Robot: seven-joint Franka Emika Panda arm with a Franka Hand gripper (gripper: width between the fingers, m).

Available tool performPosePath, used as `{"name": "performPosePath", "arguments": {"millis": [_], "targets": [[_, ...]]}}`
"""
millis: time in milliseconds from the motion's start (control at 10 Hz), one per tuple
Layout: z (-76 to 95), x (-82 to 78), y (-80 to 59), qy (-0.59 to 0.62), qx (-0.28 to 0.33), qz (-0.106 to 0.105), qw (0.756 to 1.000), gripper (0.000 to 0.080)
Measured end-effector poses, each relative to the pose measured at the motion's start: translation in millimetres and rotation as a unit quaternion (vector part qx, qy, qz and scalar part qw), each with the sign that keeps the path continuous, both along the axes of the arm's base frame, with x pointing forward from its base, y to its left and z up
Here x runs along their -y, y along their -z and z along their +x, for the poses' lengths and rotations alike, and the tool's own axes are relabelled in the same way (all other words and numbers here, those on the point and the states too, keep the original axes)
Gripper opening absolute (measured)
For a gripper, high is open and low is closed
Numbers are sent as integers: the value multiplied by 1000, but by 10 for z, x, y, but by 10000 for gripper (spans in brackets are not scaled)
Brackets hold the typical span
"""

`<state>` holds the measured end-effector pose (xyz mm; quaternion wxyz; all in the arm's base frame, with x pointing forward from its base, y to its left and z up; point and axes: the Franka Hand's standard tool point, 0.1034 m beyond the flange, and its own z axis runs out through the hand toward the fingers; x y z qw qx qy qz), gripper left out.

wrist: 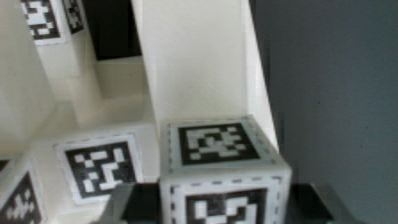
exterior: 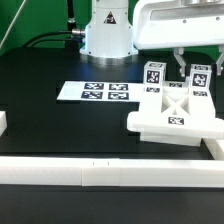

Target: Assemble chair

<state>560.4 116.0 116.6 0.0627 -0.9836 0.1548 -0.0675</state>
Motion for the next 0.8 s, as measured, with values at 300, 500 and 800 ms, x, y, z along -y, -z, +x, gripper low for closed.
{"name": "performPosePath", "arguments": {"millis": [300,500,800], "targets": [[9,65,1,79,-7,10,997,284],[1,125,1,147,-14,18,989,284],[-15,143,8,187,-21,23,982,460]]}}
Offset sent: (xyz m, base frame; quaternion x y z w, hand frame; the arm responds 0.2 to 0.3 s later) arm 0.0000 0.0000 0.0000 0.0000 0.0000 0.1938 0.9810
